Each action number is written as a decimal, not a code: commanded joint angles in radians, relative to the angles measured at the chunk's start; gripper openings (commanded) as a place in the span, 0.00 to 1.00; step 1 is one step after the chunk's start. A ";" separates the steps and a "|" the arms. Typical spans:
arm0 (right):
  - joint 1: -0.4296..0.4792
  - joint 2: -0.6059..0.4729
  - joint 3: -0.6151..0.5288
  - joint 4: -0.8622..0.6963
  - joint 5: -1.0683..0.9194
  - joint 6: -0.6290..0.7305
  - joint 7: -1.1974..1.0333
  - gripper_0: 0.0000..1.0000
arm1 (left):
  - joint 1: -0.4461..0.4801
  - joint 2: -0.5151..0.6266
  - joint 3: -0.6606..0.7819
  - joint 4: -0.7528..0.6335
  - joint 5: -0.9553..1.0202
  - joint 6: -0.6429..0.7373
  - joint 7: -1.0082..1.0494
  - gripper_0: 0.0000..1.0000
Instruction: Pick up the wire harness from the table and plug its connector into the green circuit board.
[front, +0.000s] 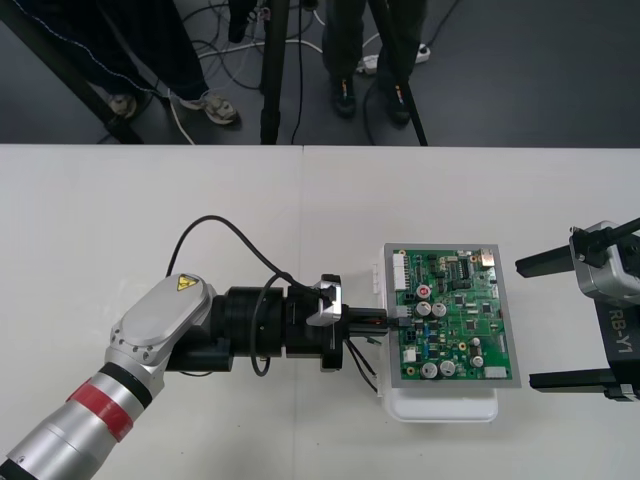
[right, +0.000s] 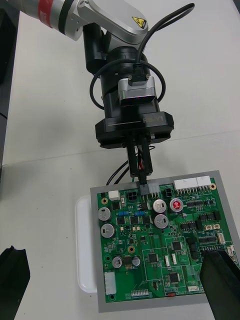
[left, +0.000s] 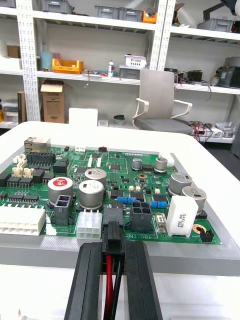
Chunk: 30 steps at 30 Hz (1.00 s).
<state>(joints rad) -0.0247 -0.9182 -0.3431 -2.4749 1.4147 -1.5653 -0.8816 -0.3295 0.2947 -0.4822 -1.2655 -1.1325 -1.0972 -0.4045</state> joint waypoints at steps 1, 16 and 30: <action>-0.003 0.010 0.012 -0.010 0.009 -0.006 0.050 1.00 | -0.042 -0.039 -0.030 -0.011 -0.003 0.033 -0.037 0.00; -0.003 0.012 0.012 -0.010 0.013 -0.006 0.052 1.00 | -0.042 -0.072 -0.032 -0.011 -0.004 0.033 -0.042 0.00; -0.003 0.012 0.012 -0.010 0.013 -0.006 0.052 1.00 | -0.054 -0.078 -0.047 -0.011 -0.010 0.033 -0.046 0.00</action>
<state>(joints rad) -0.0247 -0.9182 -0.3431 -2.4749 1.4208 -1.5653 -0.8816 -0.3307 0.2753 -0.4868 -1.2553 -1.1380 -1.0866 -0.4046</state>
